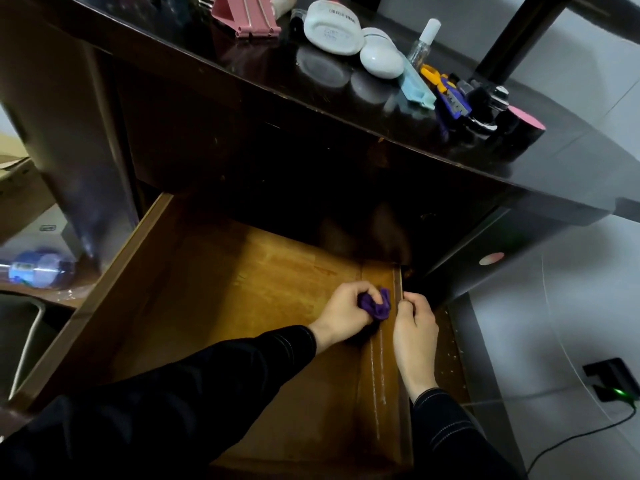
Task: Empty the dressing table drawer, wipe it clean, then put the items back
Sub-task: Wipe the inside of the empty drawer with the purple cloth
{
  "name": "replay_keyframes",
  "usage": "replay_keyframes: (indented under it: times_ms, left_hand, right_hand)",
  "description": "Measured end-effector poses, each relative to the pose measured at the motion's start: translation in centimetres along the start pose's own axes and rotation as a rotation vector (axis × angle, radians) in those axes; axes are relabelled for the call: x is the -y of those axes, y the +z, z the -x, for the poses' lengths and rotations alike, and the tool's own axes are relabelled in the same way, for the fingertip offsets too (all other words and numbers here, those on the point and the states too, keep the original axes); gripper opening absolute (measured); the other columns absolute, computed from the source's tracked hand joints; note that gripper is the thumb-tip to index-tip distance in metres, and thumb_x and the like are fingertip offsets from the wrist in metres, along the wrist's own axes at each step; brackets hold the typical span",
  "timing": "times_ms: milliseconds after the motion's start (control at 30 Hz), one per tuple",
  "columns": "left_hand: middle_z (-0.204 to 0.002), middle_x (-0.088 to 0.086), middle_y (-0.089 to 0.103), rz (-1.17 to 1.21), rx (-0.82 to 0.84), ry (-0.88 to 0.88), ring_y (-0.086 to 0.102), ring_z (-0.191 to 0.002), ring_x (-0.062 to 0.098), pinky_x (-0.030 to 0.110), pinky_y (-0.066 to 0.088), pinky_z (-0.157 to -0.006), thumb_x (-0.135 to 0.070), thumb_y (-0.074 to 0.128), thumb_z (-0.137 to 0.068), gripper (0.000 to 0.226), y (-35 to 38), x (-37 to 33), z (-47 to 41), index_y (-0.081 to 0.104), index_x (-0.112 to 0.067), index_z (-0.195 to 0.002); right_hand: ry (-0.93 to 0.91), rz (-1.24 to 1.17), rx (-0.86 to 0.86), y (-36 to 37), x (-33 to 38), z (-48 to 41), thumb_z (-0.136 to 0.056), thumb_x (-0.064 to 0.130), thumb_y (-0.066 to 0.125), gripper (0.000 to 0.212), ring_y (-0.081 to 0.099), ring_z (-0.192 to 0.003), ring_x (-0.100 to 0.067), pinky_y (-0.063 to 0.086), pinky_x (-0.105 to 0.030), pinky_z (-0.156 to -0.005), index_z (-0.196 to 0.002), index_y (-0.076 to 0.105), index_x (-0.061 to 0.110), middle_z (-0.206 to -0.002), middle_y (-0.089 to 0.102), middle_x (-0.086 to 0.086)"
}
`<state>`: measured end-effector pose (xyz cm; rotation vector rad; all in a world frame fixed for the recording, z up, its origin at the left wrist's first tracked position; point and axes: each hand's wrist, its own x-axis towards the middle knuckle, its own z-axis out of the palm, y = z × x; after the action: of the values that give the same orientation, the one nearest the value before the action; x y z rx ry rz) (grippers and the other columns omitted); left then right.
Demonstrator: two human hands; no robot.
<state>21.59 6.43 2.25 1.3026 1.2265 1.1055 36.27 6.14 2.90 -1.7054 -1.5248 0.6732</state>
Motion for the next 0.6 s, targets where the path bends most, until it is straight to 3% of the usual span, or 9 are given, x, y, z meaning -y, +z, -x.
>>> replay_keyframes:
  times_ms: [133,200,333,500,600]
  left_hand:
    - [-0.104,0.010,0.060,-0.006,-0.054,0.100,0.058,-0.093,0.021,0.027,0.045,-0.089,0.009,0.069,-0.076,0.030,0.7,-0.8,0.1,0.068,-0.018,-0.088]
    - [-0.105,0.009,0.060,-0.020,-0.029,0.072,0.057,-0.097,0.020,0.028,0.044,-0.095,0.011,0.068,-0.077,0.026,0.6,0.3,0.5,0.068,-0.011,-0.091]
    - [-0.109,0.019,0.066,-0.046,0.041,-0.087,0.062,-0.106,0.030,0.044,0.047,-0.101,0.019,0.060,-0.077,0.027,0.0,1.9,1.1,0.067,0.001,-0.096]
    - [-0.097,0.002,0.069,0.098,0.003,-0.040,0.066,-0.098,0.021,0.031,0.052,-0.094,0.012,0.069,-0.077,0.029,0.2,-0.2,0.5,0.069,-0.016,-0.086]
    - [-0.098,0.000,0.063,0.062,-0.030,0.038,0.062,-0.097,0.020,0.027,0.047,-0.093,0.008,0.072,-0.076,0.024,0.5,-0.2,0.6,0.070,-0.012,-0.089]
  right_hand:
    - [-0.010,0.013,-0.006,0.2,0.0,-0.1,-0.105,0.022,0.043,0.025,0.056,-0.085,0.014,0.043,-0.007,-0.060,-0.121,0.063,0.021,-0.096,0.064,0.012]
    - [-0.005,0.005,-0.007,0.2,0.0,0.0,-0.105,0.023,0.044,0.025,0.058,-0.084,0.012,0.042,-0.012,-0.063,-0.120,0.063,0.022,-0.094,0.065,0.013]
    - [0.010,-0.003,-0.009,0.1,0.0,0.0,-0.105,0.026,0.042,0.025,0.062,-0.077,0.003,0.047,-0.027,-0.066,-0.120,0.063,0.025,-0.087,0.067,0.009]
    - [0.016,-0.047,-0.007,0.0,0.5,0.3,-0.099,0.036,0.038,0.034,0.059,-0.084,0.009,0.044,-0.023,-0.068,-0.118,0.064,0.026,-0.094,0.067,0.013]
    - [0.021,-0.064,-0.018,0.1,0.6,0.4,-0.094,0.039,0.034,0.041,0.059,-0.086,0.010,0.043,-0.019,-0.068,-0.116,0.065,0.025,-0.094,0.067,0.013]
